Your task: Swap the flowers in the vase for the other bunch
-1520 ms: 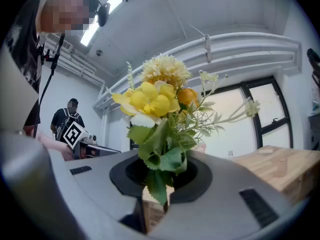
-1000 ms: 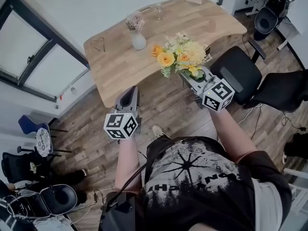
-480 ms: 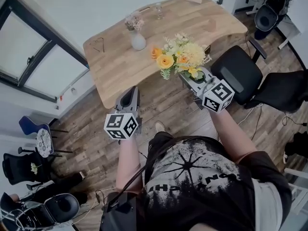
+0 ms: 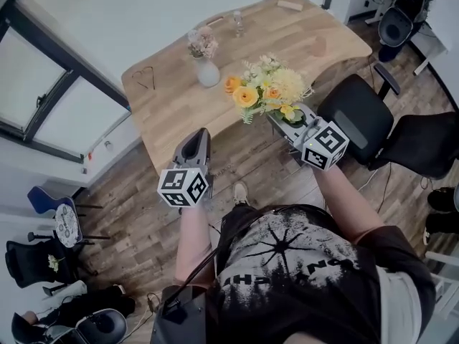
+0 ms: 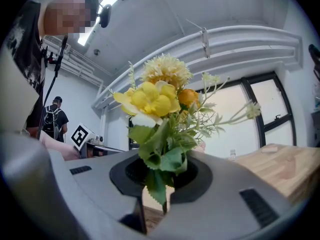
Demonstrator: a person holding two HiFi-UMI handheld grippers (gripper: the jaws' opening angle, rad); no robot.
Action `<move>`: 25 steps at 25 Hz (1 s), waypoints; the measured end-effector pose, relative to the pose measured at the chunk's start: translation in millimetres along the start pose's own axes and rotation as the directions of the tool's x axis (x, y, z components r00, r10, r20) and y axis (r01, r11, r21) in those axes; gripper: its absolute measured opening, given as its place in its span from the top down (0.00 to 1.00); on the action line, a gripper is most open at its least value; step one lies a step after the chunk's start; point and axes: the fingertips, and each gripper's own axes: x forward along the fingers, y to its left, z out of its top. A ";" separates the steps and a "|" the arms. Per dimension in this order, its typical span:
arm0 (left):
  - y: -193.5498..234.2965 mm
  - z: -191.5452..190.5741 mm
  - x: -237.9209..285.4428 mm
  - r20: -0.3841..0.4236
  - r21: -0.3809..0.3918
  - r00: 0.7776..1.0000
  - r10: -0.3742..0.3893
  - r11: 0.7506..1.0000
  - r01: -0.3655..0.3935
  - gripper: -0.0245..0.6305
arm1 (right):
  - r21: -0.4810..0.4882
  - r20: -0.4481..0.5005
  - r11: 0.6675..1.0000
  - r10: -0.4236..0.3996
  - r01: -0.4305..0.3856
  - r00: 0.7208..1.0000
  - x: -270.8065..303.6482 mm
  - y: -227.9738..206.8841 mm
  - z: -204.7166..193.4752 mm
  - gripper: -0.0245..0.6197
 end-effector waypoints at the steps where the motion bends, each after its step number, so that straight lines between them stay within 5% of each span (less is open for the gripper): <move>1: 6.3 2.0 5.9 -0.002 -0.001 1.000 -0.003 1.000 0.003 0.94 | 0.003 0.001 1.000 -0.005 0.005 1.000 6.2 -5.0 -0.5 0.84; 25: 147.2 40.6 119.0 -0.054 0.009 0.984 -0.167 0.986 0.168 0.94 | 0.024 0.034 0.987 -0.158 0.158 0.987 151.0 -80.3 0.8 0.84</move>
